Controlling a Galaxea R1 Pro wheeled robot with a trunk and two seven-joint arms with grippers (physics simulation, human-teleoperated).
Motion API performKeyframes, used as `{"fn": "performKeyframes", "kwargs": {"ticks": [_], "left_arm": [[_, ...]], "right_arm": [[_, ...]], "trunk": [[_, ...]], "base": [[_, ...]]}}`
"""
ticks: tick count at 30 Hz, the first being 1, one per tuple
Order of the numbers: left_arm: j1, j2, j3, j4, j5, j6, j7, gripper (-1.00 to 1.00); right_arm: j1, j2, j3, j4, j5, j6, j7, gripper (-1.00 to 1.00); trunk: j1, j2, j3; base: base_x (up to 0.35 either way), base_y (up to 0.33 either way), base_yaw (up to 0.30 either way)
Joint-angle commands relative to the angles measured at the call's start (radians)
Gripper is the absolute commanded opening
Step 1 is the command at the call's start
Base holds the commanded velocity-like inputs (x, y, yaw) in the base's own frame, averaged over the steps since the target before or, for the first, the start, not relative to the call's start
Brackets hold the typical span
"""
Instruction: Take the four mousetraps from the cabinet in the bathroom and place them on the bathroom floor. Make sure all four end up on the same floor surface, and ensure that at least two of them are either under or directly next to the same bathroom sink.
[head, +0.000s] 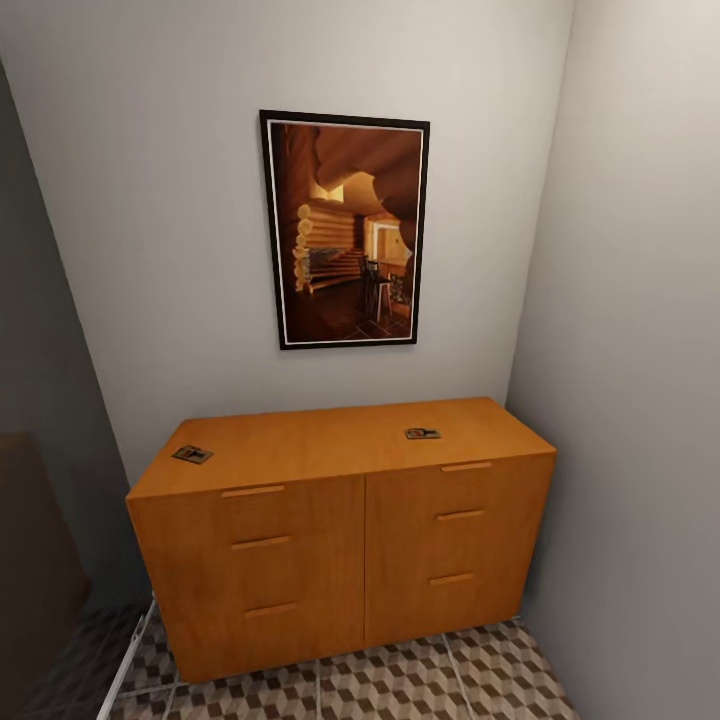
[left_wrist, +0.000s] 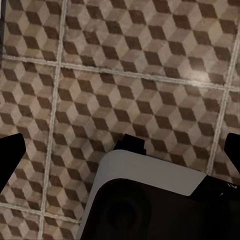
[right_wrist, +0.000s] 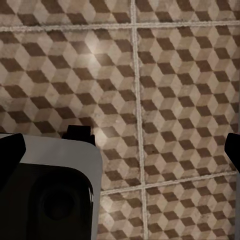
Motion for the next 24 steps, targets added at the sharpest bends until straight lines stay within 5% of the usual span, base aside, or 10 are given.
{"fn": "performKeyframes", "kwargs": {"ticks": [1,17,24], "left_arm": [[-0.001,-0.001,0.003,0.0,0.004,-0.005,0.006,1.0],[-0.001,-0.003,0.007,-0.012,-0.005,-0.006,0.058,1.0],[-0.001,-0.061,-0.006,-0.122,-0.018,0.009,0.055,1.0]], "right_arm": [[-0.001,0.001,0.007,0.003,0.001,-0.004,-0.006,1.0],[-0.001,0.009,0.002,-0.006,-0.002,-0.011,-0.021,1.0],[-0.001,-0.003,0.0,-0.097,-0.004,-0.017,-0.011,1.0]], "trunk": [[0.0,-0.001,-0.001],[0.0,-0.001,-0.001],[0.0,-0.001,-0.001]], "base": [[0.0,0.0,0.0],[0.0,0.0,0.0],[0.0,0.0,0.0]]}}
